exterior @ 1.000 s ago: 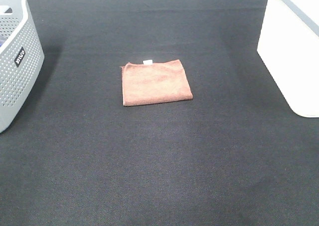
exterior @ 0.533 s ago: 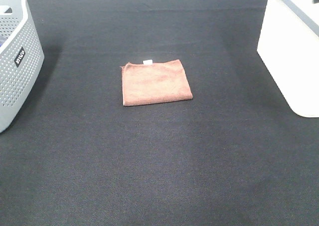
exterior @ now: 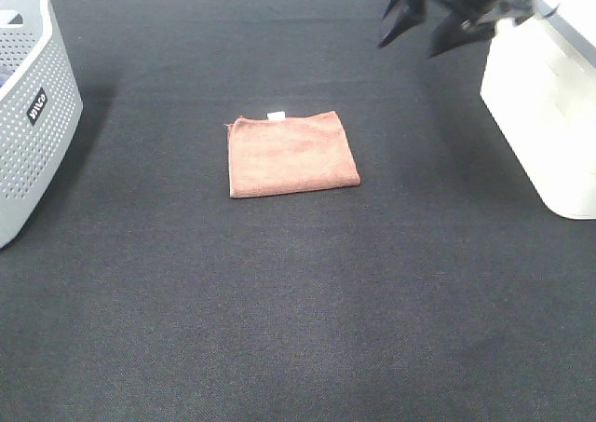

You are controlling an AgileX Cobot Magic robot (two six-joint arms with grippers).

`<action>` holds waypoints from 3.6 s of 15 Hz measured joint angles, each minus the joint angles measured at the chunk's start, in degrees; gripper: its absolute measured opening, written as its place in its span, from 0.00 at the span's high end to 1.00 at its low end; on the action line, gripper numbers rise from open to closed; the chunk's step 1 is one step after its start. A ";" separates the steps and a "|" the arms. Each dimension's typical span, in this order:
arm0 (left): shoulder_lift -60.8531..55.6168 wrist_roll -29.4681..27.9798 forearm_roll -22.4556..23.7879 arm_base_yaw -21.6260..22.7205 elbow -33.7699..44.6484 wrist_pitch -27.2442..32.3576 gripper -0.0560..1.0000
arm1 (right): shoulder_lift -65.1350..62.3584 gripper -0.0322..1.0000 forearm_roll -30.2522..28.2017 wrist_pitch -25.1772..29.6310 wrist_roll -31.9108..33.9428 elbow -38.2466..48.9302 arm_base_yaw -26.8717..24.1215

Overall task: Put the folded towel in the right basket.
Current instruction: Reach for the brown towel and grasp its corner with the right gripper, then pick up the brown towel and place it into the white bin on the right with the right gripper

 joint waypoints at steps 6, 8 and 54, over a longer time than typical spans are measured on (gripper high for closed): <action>0.00 0.00 0.00 0.00 0.00 0.00 0.12 | 17.02 0.34 1.66 5.16 0.06 -13.29 0.00; 0.00 0.00 0.00 0.00 0.00 0.00 0.12 | 24.92 0.30 4.01 10.83 0.06 -21.49 0.00; 0.00 0.00 0.00 0.00 0.00 0.00 0.12 | 3.32 0.95 -8.37 24.64 3.55 -35.47 -17.70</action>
